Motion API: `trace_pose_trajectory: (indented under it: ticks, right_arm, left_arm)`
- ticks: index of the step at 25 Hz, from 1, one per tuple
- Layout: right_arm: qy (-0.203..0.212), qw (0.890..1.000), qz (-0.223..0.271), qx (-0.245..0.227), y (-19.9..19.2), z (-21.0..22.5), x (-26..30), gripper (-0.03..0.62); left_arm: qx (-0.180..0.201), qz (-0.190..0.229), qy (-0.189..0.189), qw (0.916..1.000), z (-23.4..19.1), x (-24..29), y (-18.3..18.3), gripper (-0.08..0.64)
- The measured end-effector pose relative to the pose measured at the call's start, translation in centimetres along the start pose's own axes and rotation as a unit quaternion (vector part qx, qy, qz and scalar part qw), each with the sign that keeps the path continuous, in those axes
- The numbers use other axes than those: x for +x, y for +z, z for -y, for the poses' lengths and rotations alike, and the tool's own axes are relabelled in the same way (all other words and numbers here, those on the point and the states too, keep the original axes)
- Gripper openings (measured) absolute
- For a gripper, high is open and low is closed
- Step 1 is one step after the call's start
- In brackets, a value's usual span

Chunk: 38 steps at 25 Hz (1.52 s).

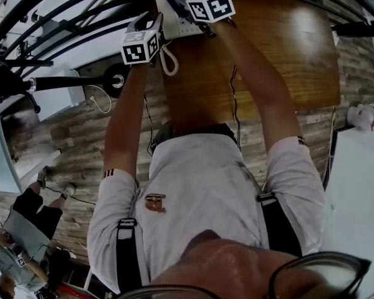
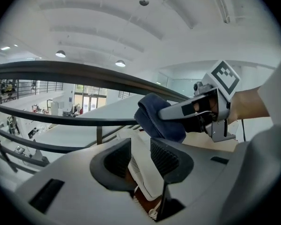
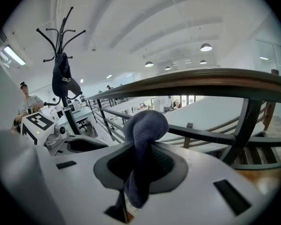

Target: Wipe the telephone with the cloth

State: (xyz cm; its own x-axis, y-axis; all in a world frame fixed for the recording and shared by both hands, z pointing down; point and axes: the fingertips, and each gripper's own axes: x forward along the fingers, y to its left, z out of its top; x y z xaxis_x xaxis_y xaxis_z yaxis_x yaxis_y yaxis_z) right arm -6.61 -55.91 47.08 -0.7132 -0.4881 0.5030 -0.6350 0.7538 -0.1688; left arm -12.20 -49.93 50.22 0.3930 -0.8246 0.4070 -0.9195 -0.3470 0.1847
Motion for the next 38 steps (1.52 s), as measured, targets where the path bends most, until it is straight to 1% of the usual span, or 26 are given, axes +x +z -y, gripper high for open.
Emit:
trace_pose_trajectory:
  ticks: [4,6,10,15,20,26,31,36,38]
  right_arm:
    - [-0.005,0.999,-0.044,0.001,-0.9,0.9,1.9,0.08]
    - [-0.006,0.998,-0.065,0.001,-1.2,1.3,2.6,0.08]
    - [-0.005,0.995,-0.101,-0.005,-1.6,1.5,4.2,0.08]
    - [-0.007,0.989,-0.147,0.001,-1.9,1.6,5.9,0.08]
    - [-0.014,0.984,-0.179,-0.002,-2.5,1.7,7.2,0.08]
    - [-0.029,0.982,-0.186,-0.005,-3.0,3.2,6.5,0.08]
    - [-0.059,0.979,-0.195,0.003,-4.4,6.3,5.2,0.08]
    - [-0.106,0.973,-0.203,0.029,-6.7,10.3,3.2,0.08]
    - [-0.115,0.972,-0.202,0.037,-7.4,10.9,2.1,0.08]
  left_arm:
    - [-0.016,-0.036,0.014,0.9991,-0.6,1.5,-1.4,0.16]
    - [-0.023,-0.053,0.016,0.9982,-0.6,2.3,-2.1,0.193]
    - [-0.039,-0.082,0.015,0.9958,-0.7,3.2,-3.7,0.213]
    - [-0.053,-0.116,0.012,0.9917,-1.2,4.2,-5.4,0.218]
    - [-0.071,-0.118,-0.002,0.9905,-1.3,4.9,-5.8,0.218]
    - [-0.079,-0.111,-0.013,0.9906,-0.7,4.9,-5.5,0.216]
    - [-0.081,-0.106,-0.012,0.991,-0.8,5.0,-5.7,0.217]
    - [-0.085,-0.096,-0.012,0.9917,-1.1,5.1,-6.0,0.216]
    - [-0.08,-0.094,-0.007,0.9923,-1.1,5.0,-5.9,0.216]
